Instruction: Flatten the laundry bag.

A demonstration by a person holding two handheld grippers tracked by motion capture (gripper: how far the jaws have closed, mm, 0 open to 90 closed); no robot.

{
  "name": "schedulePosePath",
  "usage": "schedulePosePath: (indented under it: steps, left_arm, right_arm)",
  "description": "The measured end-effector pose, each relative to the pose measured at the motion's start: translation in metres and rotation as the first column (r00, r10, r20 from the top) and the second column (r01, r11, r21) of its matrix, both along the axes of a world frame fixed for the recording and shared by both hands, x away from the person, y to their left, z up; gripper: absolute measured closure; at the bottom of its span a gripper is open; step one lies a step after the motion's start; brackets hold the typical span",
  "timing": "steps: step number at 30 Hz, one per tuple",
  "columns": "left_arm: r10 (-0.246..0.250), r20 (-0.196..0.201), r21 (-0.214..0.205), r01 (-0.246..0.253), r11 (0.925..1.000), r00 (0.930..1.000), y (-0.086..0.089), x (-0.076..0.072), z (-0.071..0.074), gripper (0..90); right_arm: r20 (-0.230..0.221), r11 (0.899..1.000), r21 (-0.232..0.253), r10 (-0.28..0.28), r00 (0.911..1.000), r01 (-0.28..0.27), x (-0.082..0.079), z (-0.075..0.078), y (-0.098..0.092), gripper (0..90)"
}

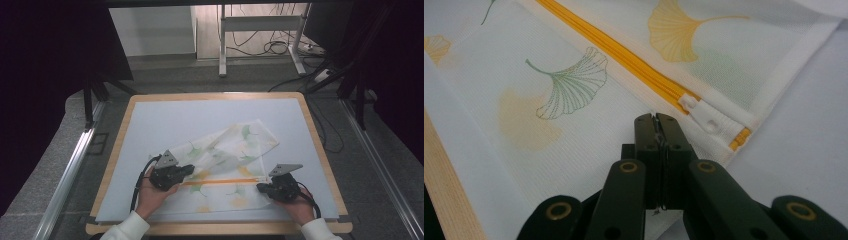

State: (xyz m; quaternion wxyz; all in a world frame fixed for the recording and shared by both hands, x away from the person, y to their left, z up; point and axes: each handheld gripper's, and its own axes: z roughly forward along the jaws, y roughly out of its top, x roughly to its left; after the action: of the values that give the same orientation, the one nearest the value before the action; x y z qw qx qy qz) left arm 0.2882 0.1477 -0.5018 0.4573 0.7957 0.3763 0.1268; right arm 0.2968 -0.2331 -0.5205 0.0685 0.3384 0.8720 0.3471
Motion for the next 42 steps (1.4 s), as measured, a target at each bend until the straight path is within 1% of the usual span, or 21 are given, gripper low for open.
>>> schedulePosePath:
  steps: [1, 2, 4, 7, 15, 16, 18, 20, 23, 24, 26, 32, 34, 37, 42]
  left_arm:
    - [0.003, -0.008, -0.012, -0.003, 0.9999, 1.0000, 0.001, 0.002, -0.001, 87.9]
    - [0.006, -0.010, -0.014, -0.007, 0.9999, 0.9999, 0.002, 0.004, -0.001, 88.0]
    - [0.011, -0.006, -0.010, -0.011, 0.9999, 0.9999, 0.001, 0.005, -0.001, 87.9]
    - [0.019, 0.008, 0.007, -0.019, 0.9998, 0.9998, 0.001, 0.008, -0.001, 88.0]
    - [0.038, 0.013, 0.010, -0.038, 0.9992, 0.9992, 0.003, 0.017, 0.000, 88.0]
    - [0.047, 0.031, 0.007, -0.048, 0.9988, 0.9984, 0.005, 0.020, 0.003, 87.9]
    - [0.050, 0.043, -0.006, -0.050, 0.9987, 0.9978, 0.008, 0.021, 0.007, 87.9]
    - [0.057, 0.059, -0.003, -0.057, 0.9984, 0.9966, 0.009, 0.024, 0.011, 87.9]
    - [0.071, 0.057, -0.007, -0.071, 0.9974, 0.9958, 0.013, 0.032, 0.011, 87.9]
    - [0.075, 0.049, -0.012, -0.075, 0.9971, 0.9960, 0.014, 0.034, 0.010, 87.9]
    - [0.085, 0.039, -0.001, -0.085, 0.9964, 0.9956, 0.016, 0.041, 0.007, 87.9]
    - [0.106, 0.020, 0.002, -0.106, 0.9943, 0.9941, 0.021, 0.058, 0.004, 87.9]
    - [0.111, 0.025, 0.006, -0.111, 0.9938, 0.9935, 0.021, 0.061, 0.004, 87.9]
    - [0.118, 0.029, 0.024, -0.119, 0.9926, 0.9926, 0.022, 0.066, 0.004, 87.9]
    - [0.146, 0.032, 0.012, -0.146, 0.9892, 0.9888, 0.030, 0.079, 0.004, 87.9]
  right_arm:
    - [-0.001, 1.000, 0.002, -0.001, 1.0000, 0.001, 0.000, 0.000, 0.000, 88.1]
    - [-0.003, 1.000, 0.002, -0.001, 1.0000, 0.001, 0.000, 0.000, 0.000, 88.1]
    - [-0.003, 1.000, 0.002, 0.000, 1.0000, 0.000, 0.000, 0.000, 0.000, 88.1]
    - [-0.004, 1.000, 0.003, 0.002, 1.0000, -0.002, 0.000, 0.000, 0.000, 88.1]
    - [-0.003, 1.000, 0.003, 0.002, 1.0000, -0.002, 0.000, 0.000, 0.000, 88.1]
    - [-0.004, 1.000, 0.004, 0.002, 1.0000, -0.002, 0.000, 0.000, 0.000, 88.1]
    - [-0.003, 1.000, 0.003, 0.003, 1.0000, -0.003, 0.000, 0.000, 0.000, 88.1]
    - [-0.004, 1.000, 0.004, 0.003, 1.0000, -0.003, 0.001, 0.000, 0.000, 88.1]
    - [-0.005, 1.000, 0.005, 0.003, 1.0000, -0.003, 0.001, 0.000, -0.001, 88.1]
    - [-0.004, 1.000, 0.005, 0.003, 1.0000, -0.003, 0.001, 0.000, 0.000, 88.1]
    - [-0.003, 1.000, 0.005, 0.001, 1.0000, -0.001, 0.001, 0.000, 0.000, 88.1]
    - [-0.006, 1.000, 0.005, 0.005, 1.0000, -0.005, 0.002, 0.000, 0.000, 88.1]
    - [-0.005, 1.000, 0.005, 0.007, 1.0000, -0.007, 0.002, 0.000, 0.000, 88.1]
    - [-0.004, 1.000, 0.004, 0.006, 1.0000, -0.006, 0.002, 0.000, 0.000, 88.1]
    - [-0.005, 1.000, 0.004, 0.009, 0.9999, -0.009, 0.002, 0.000, 0.000, 88.1]
